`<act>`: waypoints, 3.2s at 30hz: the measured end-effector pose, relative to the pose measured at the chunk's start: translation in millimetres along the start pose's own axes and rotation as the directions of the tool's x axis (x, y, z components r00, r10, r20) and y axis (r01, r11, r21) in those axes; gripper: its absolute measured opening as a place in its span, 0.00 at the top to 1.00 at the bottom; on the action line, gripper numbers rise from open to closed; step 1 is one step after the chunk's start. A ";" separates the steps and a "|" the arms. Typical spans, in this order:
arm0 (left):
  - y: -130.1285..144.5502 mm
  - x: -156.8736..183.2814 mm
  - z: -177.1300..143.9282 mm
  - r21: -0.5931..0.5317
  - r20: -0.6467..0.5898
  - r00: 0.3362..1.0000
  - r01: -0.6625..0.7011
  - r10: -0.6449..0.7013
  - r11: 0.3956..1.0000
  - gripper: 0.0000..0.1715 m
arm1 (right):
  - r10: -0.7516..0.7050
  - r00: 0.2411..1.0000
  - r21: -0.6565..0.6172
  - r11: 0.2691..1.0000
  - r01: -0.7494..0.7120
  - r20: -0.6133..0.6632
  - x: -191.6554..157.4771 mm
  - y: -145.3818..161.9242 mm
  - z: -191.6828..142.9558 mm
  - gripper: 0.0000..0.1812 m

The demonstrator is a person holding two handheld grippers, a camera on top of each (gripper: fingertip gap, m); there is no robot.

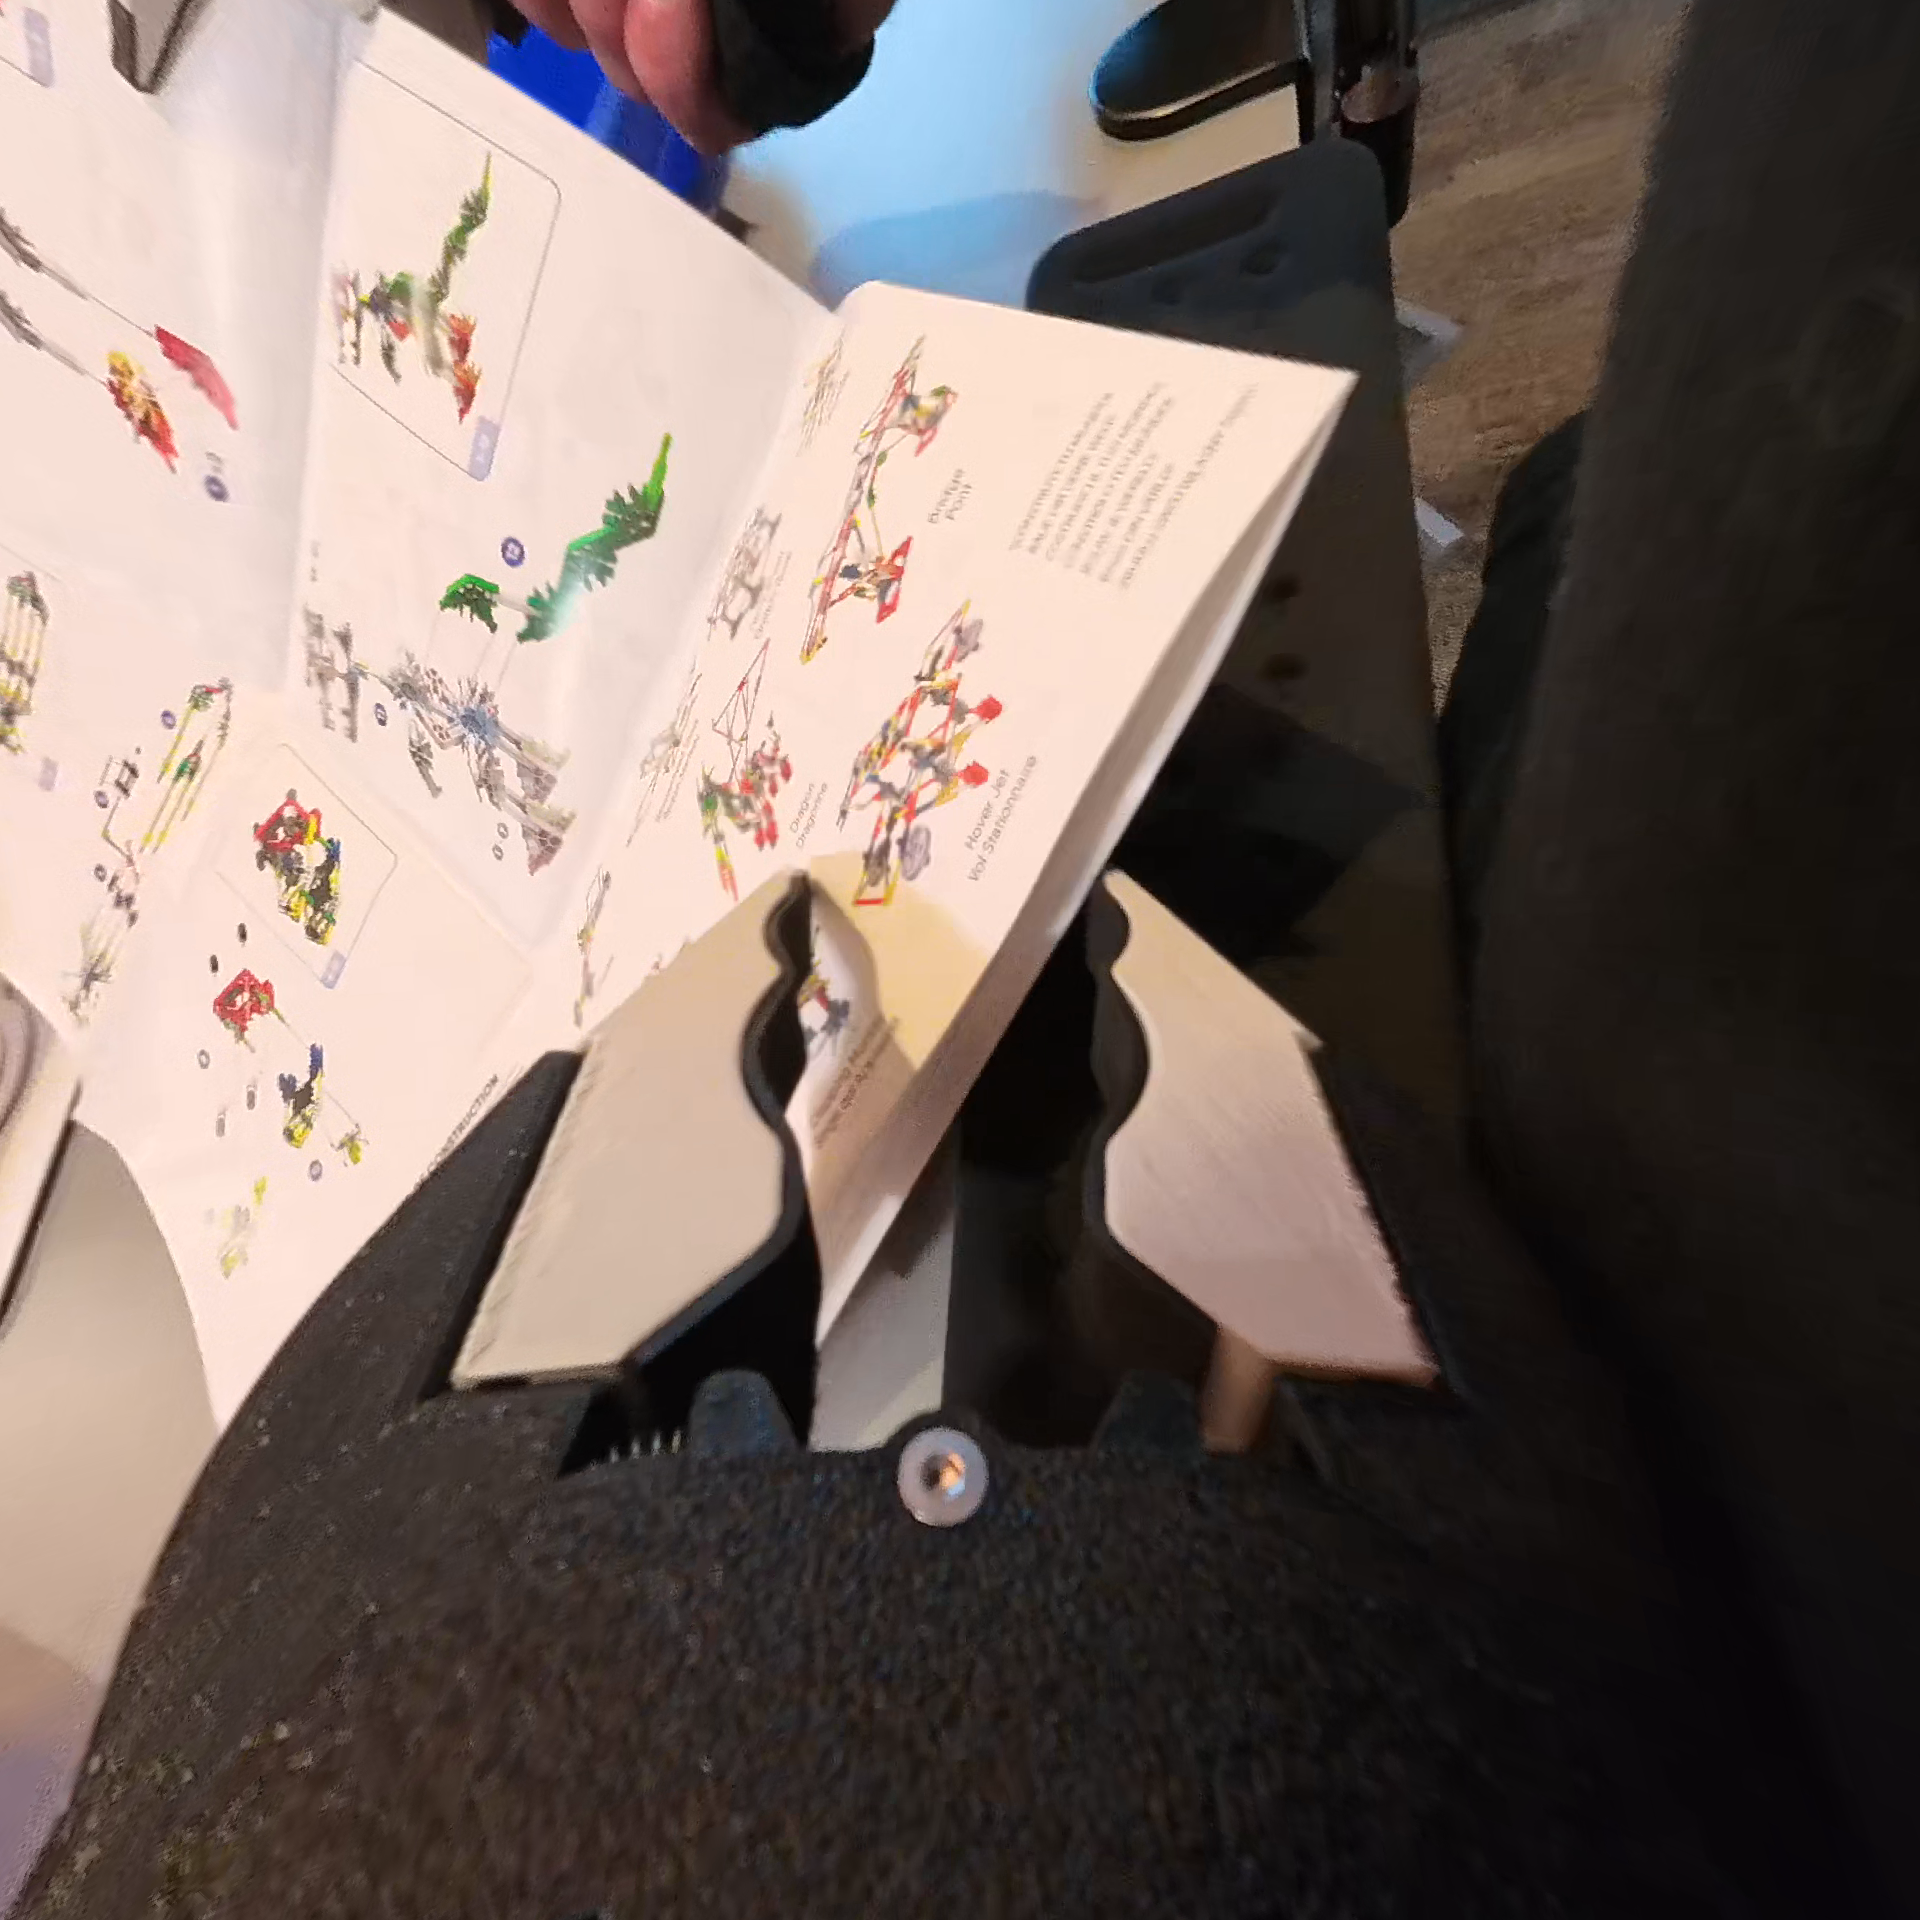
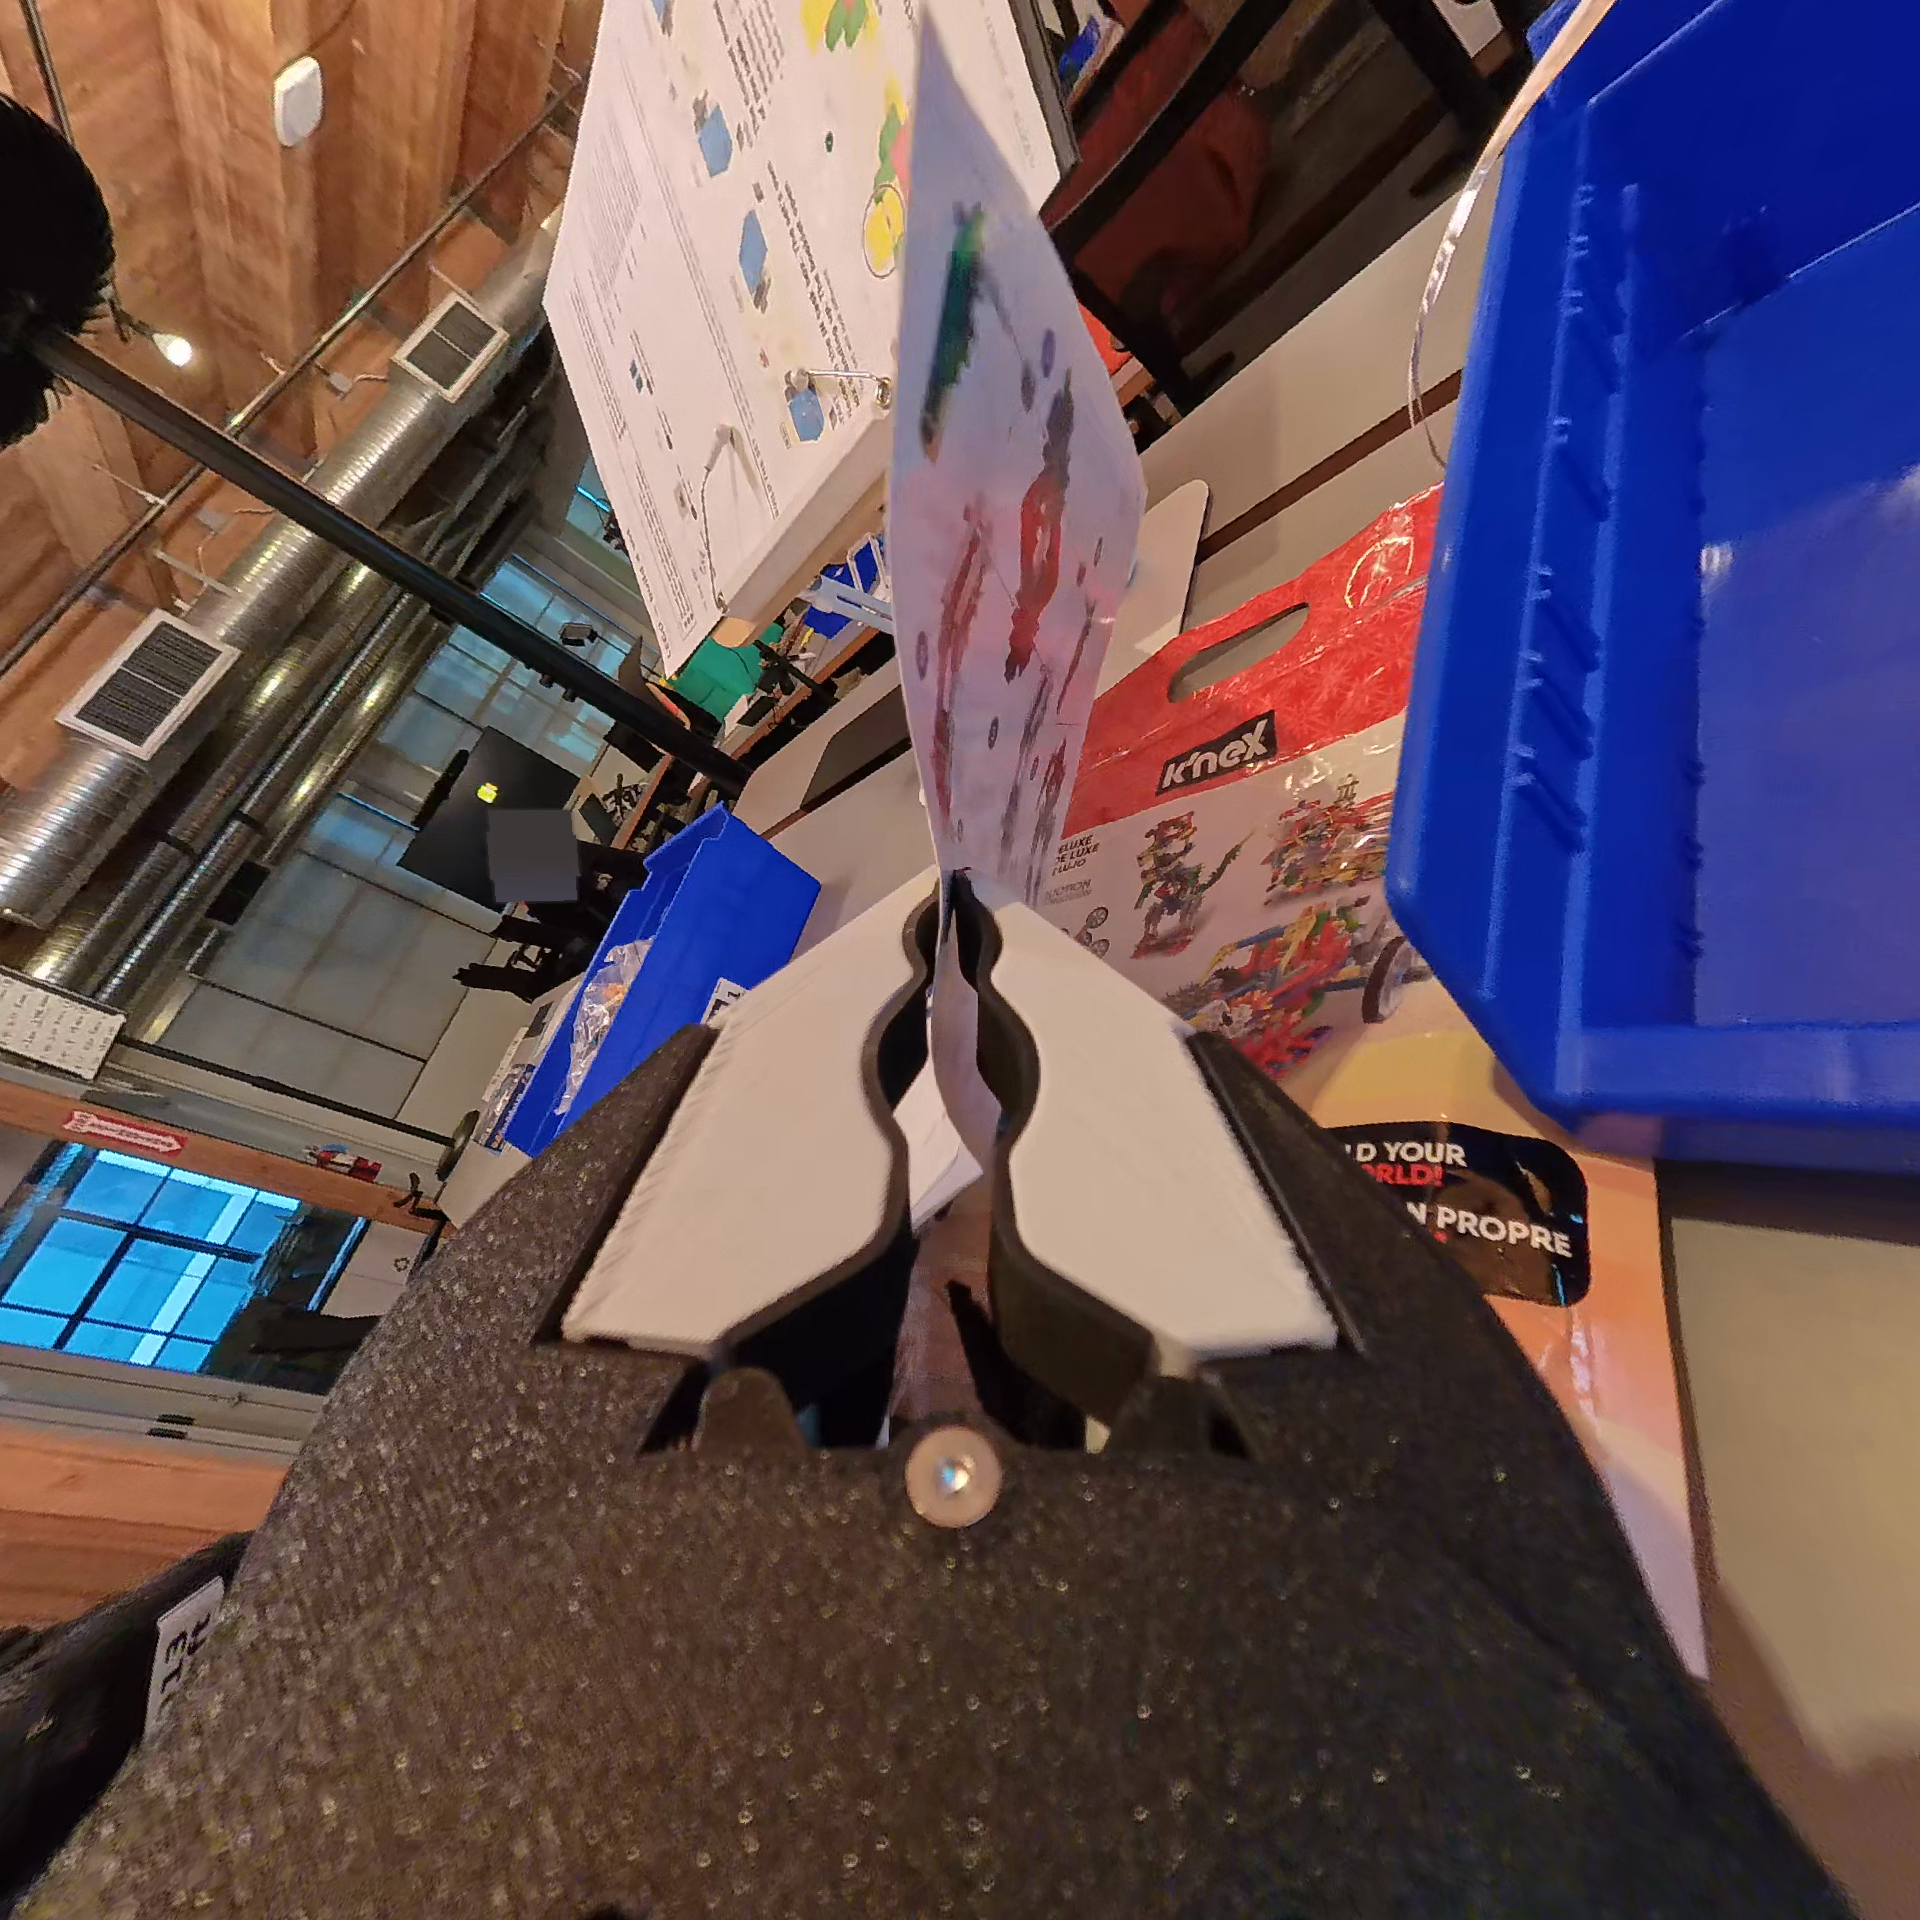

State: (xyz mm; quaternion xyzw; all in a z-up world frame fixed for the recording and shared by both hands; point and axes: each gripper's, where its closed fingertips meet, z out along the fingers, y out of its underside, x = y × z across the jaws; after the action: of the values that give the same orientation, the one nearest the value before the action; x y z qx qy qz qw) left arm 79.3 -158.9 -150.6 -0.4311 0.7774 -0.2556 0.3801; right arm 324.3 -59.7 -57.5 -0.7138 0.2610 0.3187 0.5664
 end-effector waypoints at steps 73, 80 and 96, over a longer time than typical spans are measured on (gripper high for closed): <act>-108.3 -305.5 -49.0 0.497 -0.460 0.592 0.789 -0.661 0.361 0.75 | -0.753 0.584 0.044 0.623 0.781 0.305 -345.6 30.8 23.8 1.00; -103.3 -304.0 -26.3 0.446 -0.681 0.471 0.874 -0.561 0.192 0.83 | -0.772 0.492 -0.126 0.486 0.865 0.402 -326.9 141.7 66.1 1.00; -102.9 -260.5 -23.8 0.300 -0.846 0.394 0.909 -0.360 0.289 0.88 | -0.861 0.379 -0.143 0.351 0.925 0.339 -227.4 55.1 43.9 0.52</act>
State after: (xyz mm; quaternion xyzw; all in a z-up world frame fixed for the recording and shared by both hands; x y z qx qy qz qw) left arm 197.4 16.8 34.4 -0.4118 0.4028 -0.8136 0.0795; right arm 126.7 -26.5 71.1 -0.7810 -0.2858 0.0638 0.5516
